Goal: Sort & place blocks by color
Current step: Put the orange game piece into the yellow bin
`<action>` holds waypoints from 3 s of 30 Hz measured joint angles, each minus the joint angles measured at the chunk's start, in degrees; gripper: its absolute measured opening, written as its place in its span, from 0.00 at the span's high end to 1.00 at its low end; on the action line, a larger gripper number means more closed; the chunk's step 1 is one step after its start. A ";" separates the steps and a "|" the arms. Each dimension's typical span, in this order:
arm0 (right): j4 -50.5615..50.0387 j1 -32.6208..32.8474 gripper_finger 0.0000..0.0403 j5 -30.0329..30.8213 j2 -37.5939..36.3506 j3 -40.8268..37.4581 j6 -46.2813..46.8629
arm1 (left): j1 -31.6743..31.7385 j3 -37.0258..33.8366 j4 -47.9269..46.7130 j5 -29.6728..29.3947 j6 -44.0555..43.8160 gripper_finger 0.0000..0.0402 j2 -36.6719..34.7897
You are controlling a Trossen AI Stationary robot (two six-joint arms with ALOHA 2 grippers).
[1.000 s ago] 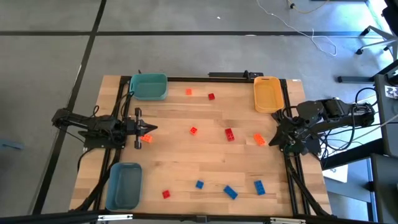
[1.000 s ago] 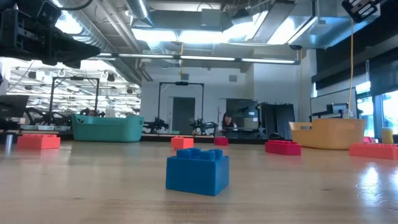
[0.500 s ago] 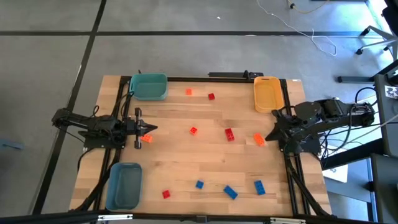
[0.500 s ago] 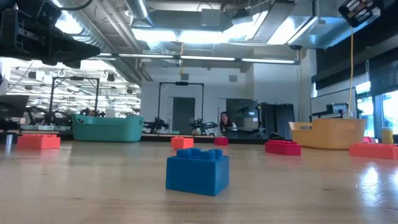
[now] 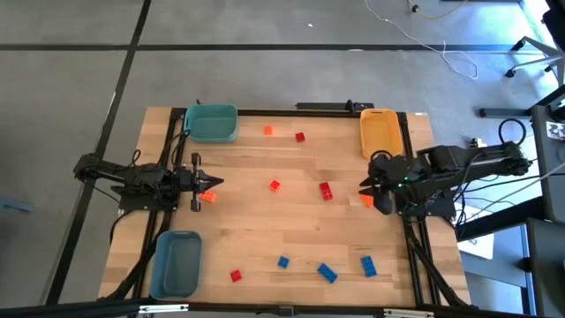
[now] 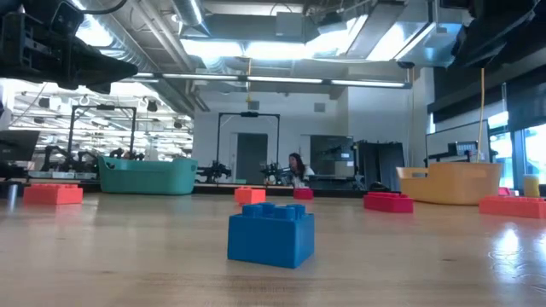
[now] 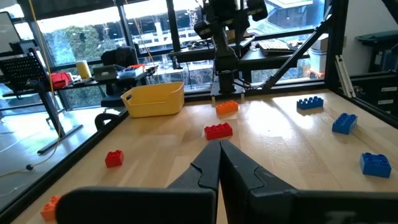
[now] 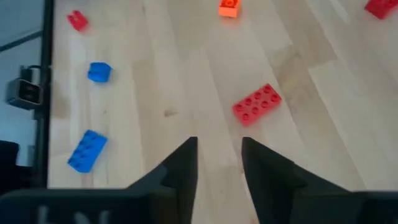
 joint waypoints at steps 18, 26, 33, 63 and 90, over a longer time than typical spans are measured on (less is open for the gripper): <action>-5.92 -12.11 0.52 -1.47 11.75 0.00 20.05 | 0.00 0.00 0.02 0.00 1.37 1.00 -0.01; -11.19 -14.46 0.52 -7.29 16.98 0.00 20.27 | 0.00 0.55 -0.50 2.60 0.97 1.00 0.05; -13.96 -14.47 0.52 -6.97 21.42 -0.30 20.24 | 0.02 5.64 -3.36 2.45 0.04 1.00 0.05; -5.50 -14.46 0.52 -6.77 27.30 -9.25 18.61 | 0.02 9.00 -7.40 2.13 -0.24 1.00 0.07; 4.92 -14.48 0.52 -7.60 27.36 -18.77 18.81 | 0.01 35.66 -27.47 -3.30 -3.08 1.00 25.15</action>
